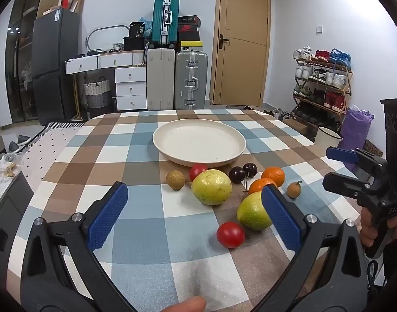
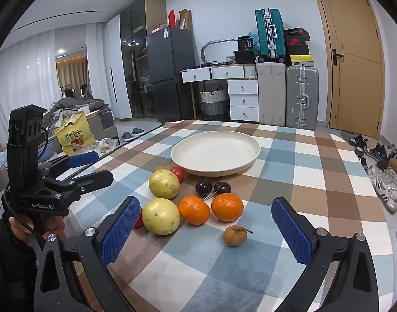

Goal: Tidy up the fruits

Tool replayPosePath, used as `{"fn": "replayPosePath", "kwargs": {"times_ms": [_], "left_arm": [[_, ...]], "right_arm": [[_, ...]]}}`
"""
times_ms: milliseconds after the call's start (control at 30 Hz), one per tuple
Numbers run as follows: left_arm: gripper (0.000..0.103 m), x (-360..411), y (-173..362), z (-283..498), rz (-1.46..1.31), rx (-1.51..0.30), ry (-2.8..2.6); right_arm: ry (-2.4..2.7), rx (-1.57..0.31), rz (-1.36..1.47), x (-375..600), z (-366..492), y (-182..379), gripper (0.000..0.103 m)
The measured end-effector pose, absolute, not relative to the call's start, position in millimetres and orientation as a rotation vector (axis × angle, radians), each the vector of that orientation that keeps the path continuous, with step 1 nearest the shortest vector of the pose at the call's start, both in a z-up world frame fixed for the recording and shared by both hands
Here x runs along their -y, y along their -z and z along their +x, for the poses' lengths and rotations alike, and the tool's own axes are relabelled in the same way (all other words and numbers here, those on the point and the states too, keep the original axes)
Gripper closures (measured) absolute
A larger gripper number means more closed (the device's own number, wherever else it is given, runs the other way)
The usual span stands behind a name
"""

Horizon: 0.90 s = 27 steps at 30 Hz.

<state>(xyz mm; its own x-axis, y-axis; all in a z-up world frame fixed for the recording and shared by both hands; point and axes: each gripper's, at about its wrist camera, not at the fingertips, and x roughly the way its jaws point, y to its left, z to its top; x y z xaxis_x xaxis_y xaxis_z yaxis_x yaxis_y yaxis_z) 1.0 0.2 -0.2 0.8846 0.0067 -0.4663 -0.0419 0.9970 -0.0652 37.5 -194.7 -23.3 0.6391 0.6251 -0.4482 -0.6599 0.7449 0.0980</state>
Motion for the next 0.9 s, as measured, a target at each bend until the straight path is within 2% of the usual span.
{"fn": "replayPosePath", "kwargs": {"times_ms": [900], "left_arm": [[0.0,0.2,-0.1,0.1,-0.068,-0.471,-0.021]], "right_arm": [[-0.728,-0.481,-0.071,196.0,38.1,23.4,0.0]]}}
